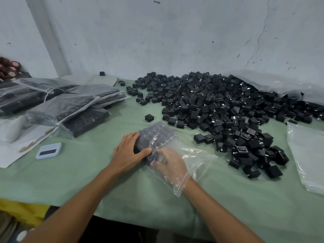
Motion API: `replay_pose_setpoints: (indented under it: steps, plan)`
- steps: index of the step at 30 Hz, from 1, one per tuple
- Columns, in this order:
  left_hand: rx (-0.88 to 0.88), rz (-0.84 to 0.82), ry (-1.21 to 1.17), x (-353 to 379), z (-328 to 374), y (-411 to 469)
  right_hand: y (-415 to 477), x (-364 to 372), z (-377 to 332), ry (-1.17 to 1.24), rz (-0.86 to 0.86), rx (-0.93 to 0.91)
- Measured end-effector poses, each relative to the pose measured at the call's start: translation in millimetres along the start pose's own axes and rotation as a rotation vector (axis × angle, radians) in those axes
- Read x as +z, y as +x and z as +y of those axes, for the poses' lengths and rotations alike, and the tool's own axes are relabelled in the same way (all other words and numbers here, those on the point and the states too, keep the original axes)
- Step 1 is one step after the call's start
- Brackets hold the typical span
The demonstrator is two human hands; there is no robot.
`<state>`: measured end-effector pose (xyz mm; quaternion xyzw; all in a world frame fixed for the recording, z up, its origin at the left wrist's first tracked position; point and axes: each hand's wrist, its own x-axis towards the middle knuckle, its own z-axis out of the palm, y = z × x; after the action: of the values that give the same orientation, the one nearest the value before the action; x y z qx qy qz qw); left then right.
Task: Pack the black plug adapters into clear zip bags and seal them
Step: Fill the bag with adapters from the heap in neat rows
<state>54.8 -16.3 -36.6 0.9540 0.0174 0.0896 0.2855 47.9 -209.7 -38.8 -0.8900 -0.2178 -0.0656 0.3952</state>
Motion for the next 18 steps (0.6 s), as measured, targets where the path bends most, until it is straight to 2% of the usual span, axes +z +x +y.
replay_pose_setpoints:
  steps: [9,13,18]
  plan:
    - [-0.063,0.100,-0.023,8,12,-1,0,-8,-7,-0.012,-0.093,0.016]
    - [-0.059,0.093,-0.005,6,9,5,-5,-12,-16,-0.040,-0.050,0.008]
    - [-0.057,0.105,-0.007,10,7,5,-27,-40,-13,0.194,-0.185,-0.091]
